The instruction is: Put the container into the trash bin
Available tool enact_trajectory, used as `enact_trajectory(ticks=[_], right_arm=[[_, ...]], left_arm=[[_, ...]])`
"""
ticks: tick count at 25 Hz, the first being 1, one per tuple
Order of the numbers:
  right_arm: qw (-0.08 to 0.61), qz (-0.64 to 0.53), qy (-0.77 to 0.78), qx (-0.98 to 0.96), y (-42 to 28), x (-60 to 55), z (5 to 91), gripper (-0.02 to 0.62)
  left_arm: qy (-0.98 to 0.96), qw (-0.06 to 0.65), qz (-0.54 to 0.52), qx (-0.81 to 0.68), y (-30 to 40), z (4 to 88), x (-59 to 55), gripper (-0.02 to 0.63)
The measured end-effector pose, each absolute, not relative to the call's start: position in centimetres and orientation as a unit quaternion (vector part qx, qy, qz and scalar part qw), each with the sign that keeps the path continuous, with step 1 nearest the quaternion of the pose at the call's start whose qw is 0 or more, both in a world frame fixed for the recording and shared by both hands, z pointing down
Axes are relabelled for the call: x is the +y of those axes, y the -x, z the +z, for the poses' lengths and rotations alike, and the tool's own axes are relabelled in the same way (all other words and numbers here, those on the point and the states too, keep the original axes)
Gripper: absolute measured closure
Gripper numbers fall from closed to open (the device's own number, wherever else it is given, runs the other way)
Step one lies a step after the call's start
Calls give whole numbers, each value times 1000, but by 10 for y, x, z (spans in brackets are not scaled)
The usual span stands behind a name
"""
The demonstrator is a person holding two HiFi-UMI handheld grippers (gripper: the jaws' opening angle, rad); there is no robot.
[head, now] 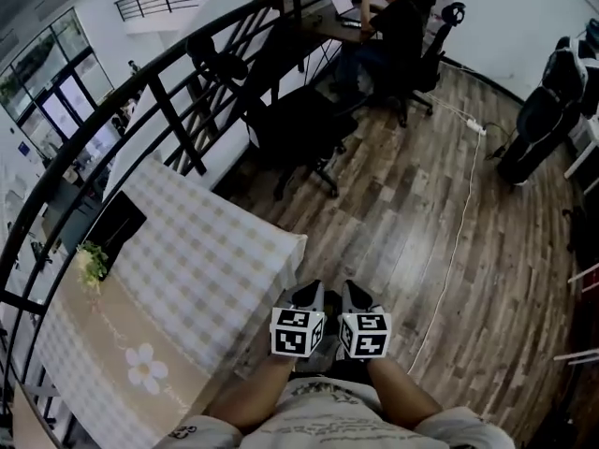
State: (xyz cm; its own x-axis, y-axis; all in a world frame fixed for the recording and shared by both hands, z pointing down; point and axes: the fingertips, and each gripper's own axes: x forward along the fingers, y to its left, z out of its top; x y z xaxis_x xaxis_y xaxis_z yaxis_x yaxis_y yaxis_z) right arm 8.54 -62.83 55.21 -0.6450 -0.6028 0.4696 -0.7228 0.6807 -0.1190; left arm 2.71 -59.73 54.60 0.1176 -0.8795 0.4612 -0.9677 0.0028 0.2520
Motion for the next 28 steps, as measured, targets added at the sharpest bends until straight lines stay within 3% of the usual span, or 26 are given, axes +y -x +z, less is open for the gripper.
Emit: enact_trajectory(ticks=[13,28], right_arm=[[-15,73,-368,-927,-78,-656,317,594],[-15,58,-375,-925,-73,-661,317,594]], left_arm=[[-726,89,32,-681,-14,342,-618,601],[-722,85,21,-686,-5,339,-622,601]])
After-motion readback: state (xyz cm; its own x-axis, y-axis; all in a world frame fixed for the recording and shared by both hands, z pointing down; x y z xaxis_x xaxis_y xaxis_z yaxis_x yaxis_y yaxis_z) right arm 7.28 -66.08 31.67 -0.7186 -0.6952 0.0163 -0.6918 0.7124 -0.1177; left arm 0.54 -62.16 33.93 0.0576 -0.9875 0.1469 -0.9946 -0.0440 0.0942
